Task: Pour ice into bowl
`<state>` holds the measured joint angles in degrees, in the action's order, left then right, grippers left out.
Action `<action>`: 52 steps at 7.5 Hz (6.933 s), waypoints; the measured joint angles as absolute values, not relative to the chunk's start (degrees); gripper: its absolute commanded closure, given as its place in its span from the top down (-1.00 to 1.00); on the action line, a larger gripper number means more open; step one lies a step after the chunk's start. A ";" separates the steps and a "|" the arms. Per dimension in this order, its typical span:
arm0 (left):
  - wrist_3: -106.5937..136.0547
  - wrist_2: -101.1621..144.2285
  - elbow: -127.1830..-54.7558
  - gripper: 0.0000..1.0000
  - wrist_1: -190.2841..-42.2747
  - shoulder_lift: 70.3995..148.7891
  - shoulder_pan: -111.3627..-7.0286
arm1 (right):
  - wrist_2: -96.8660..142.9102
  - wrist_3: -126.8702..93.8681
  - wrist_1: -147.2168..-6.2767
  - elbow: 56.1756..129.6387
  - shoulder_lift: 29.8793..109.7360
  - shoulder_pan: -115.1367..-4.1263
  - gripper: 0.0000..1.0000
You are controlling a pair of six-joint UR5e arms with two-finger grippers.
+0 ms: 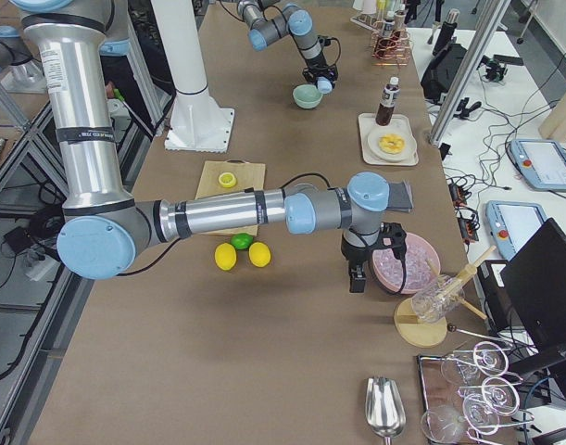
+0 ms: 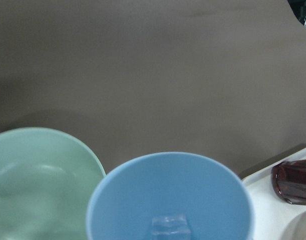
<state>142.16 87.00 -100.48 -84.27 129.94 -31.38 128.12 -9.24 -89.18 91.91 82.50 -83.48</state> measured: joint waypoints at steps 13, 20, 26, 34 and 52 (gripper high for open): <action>166.56 94.40 -99.41 0.10 -118.85 116.11 -32.64 | 131.73 -9.81 -83.69 88.94 82.35 -83.41 0.98; 176.74 85.35 -100.14 0.09 -128.20 114.08 -30.43 | 131.84 -9.93 -83.67 89.10 82.38 -83.41 0.98; 180.48 77.56 -99.15 0.09 -137.50 110.12 -29.28 | 131.84 -9.93 -83.67 89.40 82.53 -83.43 0.98; 171.75 93.25 -102.26 0.09 -116.84 110.51 -42.59 | 131.90 -9.93 -83.67 89.55 82.27 -83.48 0.98; 116.65 79.46 -83.05 0.08 -72.53 95.76 -46.62 | 121.01 -49.34 -85.76 99.04 67.28 -60.07 0.98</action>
<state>116.65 79.46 -83.05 -72.53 95.76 -46.62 121.01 -49.34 -85.76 99.04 67.28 -60.07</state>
